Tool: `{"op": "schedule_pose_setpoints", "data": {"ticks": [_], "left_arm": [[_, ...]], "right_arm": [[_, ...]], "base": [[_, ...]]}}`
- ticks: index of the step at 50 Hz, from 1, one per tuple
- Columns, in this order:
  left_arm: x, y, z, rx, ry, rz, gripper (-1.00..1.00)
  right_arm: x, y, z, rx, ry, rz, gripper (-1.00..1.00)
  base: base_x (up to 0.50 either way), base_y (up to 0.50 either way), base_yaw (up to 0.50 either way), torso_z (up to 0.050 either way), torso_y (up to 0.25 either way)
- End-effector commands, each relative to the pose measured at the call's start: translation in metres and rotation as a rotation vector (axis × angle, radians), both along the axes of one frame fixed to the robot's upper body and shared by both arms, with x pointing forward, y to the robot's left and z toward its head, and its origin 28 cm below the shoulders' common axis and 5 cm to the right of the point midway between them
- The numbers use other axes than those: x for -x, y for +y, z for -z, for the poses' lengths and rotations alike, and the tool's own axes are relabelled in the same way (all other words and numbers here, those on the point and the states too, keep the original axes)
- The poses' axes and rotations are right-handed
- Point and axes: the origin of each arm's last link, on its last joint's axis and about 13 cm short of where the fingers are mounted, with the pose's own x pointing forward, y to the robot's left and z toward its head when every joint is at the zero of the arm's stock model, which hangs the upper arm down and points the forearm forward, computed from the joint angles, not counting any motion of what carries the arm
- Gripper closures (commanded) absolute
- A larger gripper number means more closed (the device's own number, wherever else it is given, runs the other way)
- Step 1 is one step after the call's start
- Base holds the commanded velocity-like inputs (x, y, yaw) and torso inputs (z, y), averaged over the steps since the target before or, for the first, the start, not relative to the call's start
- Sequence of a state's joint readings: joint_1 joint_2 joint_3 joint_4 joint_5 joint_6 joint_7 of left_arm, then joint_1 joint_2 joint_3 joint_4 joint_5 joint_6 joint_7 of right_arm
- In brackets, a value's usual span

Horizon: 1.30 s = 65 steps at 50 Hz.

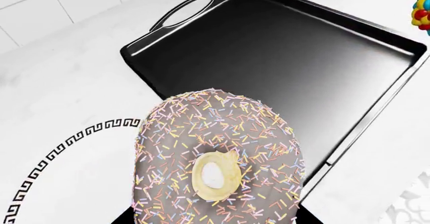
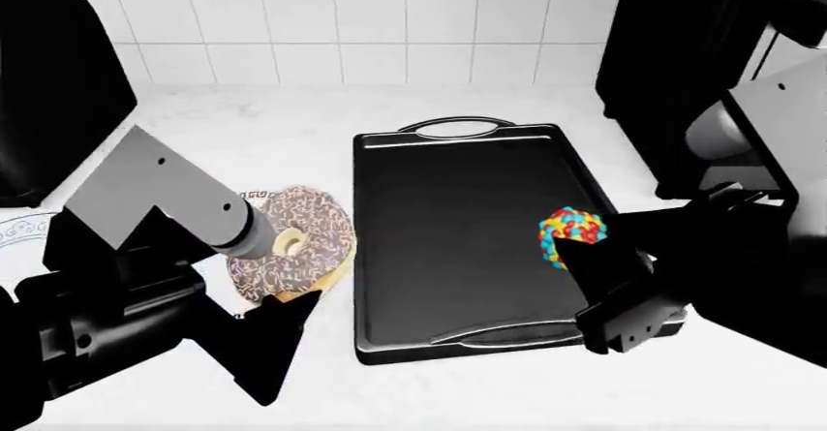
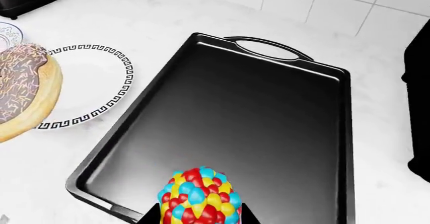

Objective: Move the dessert items from the plate to the tray.

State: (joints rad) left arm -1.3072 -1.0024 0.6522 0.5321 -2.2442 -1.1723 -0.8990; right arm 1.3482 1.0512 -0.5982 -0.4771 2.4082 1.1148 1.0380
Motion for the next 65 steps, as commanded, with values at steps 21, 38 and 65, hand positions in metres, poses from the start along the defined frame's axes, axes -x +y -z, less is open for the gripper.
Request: {"op": "schedule_pose_setpoints", "data": {"ticks": [21, 38, 65], "left_arm": [[-0.005, -0.001, -0.011, 0.040, -0.015, -0.009, 1.00], [-0.010, -0.004, -0.023, 0.051, -0.039, -0.004, 1.00], [-0.010, -0.004, -0.020, 0.046, -0.035, -0.009, 1.00]], "right_arm": [[0.004, 0.005, -0.010, -0.038, -0.048, -0.028, 1.00], [-0.002, 0.007, -0.016, -0.031, -0.049, -0.019, 1.00], [0.003, 0.010, -0.008, -0.023, 0.003, -0.047, 1.00]], "base": [[0.00, -0.21, 0.00, 0.000, 0.000], [0.15, 0.00, 0.00, 0.000, 0.000], [0.26, 0.00, 0.00, 0.000, 0.001]]}}
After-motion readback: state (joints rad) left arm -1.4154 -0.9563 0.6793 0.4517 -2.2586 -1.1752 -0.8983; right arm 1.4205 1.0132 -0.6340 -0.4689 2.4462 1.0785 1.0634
